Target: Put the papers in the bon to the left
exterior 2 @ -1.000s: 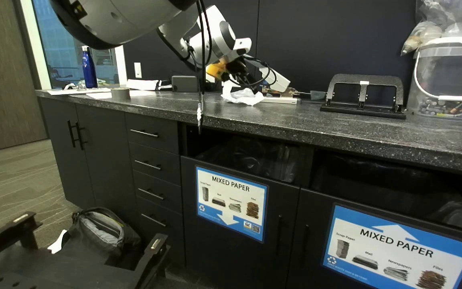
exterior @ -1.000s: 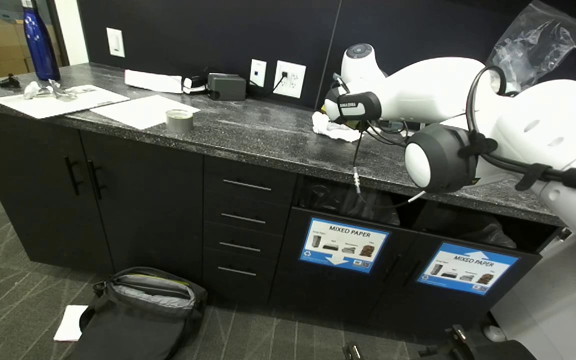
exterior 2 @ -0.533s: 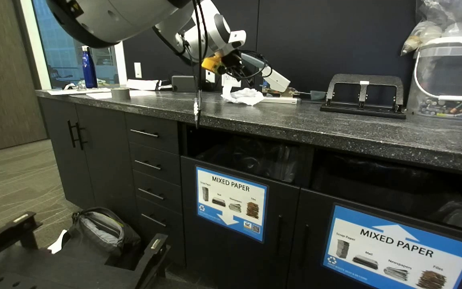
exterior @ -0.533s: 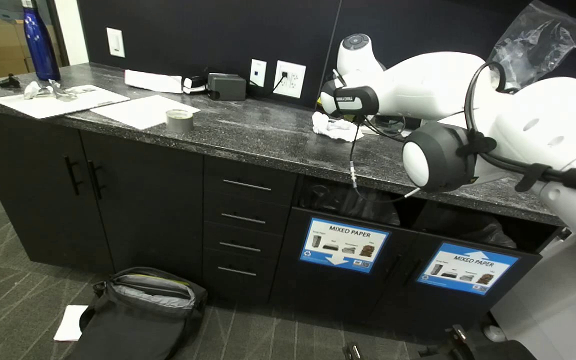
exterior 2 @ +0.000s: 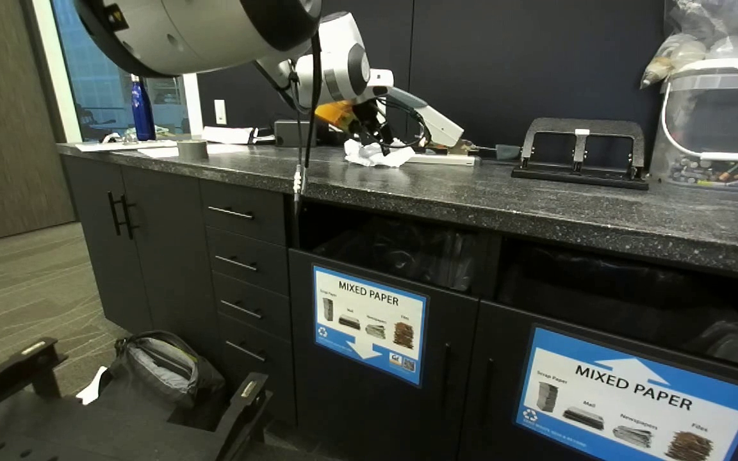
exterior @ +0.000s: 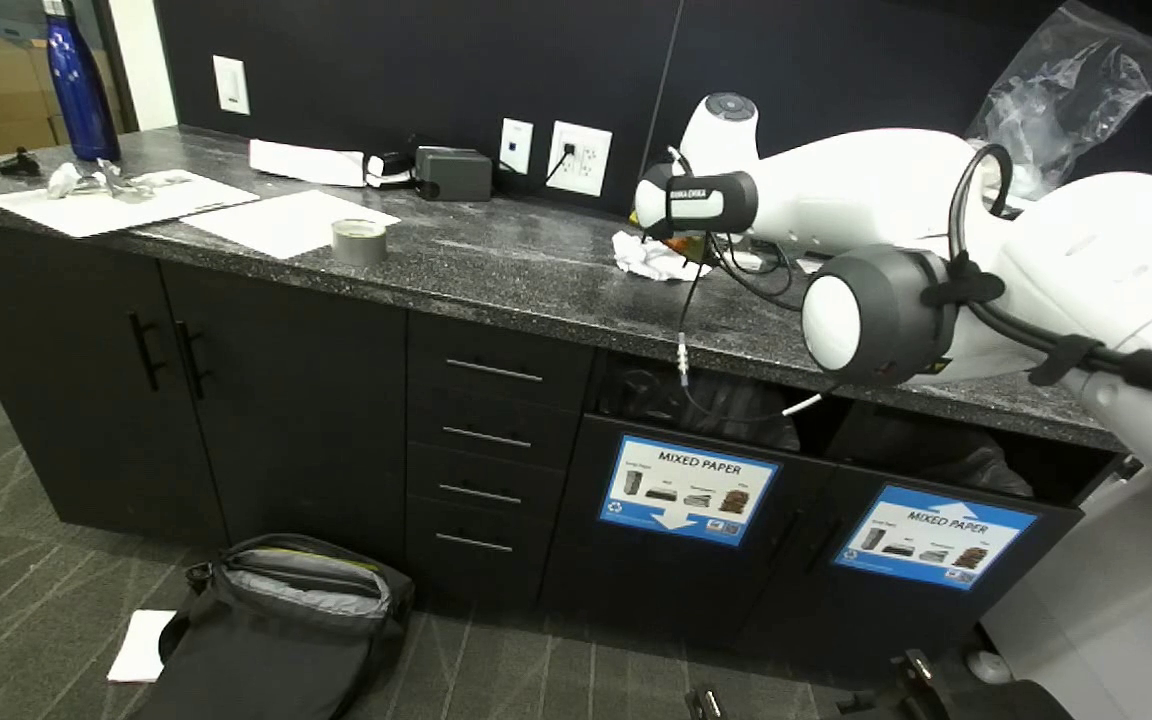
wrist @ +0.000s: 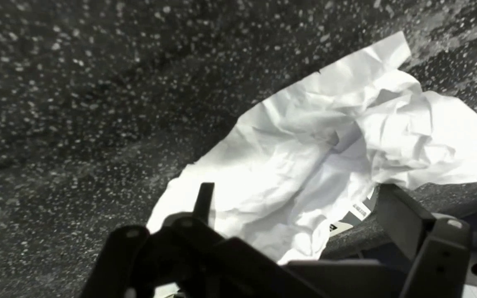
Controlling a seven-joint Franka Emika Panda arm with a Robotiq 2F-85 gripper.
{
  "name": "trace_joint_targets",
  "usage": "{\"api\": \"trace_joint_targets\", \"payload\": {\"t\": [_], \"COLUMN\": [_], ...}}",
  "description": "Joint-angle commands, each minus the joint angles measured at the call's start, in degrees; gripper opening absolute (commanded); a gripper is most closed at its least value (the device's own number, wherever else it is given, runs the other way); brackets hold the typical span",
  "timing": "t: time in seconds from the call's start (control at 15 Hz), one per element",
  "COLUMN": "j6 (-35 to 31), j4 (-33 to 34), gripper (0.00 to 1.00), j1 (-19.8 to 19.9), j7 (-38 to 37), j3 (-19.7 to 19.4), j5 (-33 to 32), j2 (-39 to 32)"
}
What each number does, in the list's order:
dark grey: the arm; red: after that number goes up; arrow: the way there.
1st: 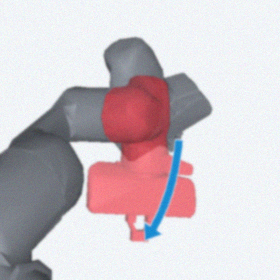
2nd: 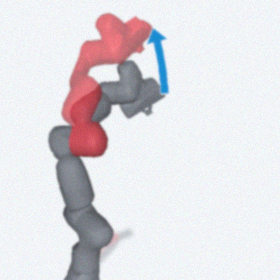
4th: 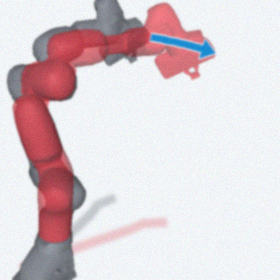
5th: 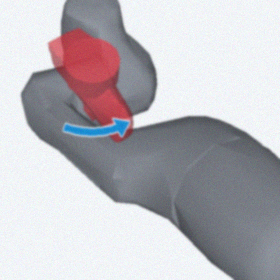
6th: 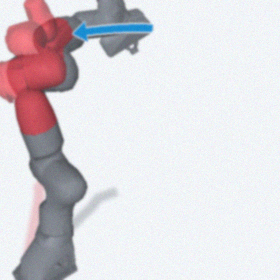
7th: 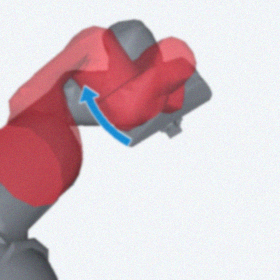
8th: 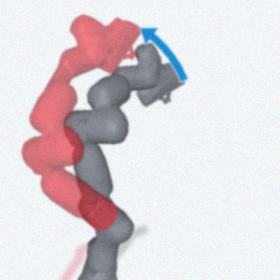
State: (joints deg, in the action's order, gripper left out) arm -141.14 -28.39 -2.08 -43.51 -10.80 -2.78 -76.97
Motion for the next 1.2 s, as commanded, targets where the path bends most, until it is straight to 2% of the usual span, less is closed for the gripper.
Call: {"api": "trace_joint_targets", "payload": {"t": [0.0, 0.4, 0.47, 0.53, 0.6, 1.0, 1.13], "j6": [-1.35, -1.51, -1.47, -1.30, -1.23, -0.38, 0.89], "j4": [1.68, 1.85, 1.82, 1.77, 1.77, 1.50, 0.98], "gripper": [1.00, 1.00, 0.75, 0.75, 0.68, 0.20, 0.15], "j1": [1.33, 1.47, 1.44, 1.42, 1.40, 1.34, 1.63], "j7": [5.19, 7.78, 8.21, 8.95, 9.27, 12.46, 15.30], "j3": [2.92, 2.78, 2.63, 2.54, 2.40, 1.76, 2.11], "j5": [1.07, -0.15, -0.29, -0.47, -0.57, -1.30, -1.25], "j2": [-1.41, -2.24, -2.34, -2.34, -2.35, -2.28, -2.09]}}
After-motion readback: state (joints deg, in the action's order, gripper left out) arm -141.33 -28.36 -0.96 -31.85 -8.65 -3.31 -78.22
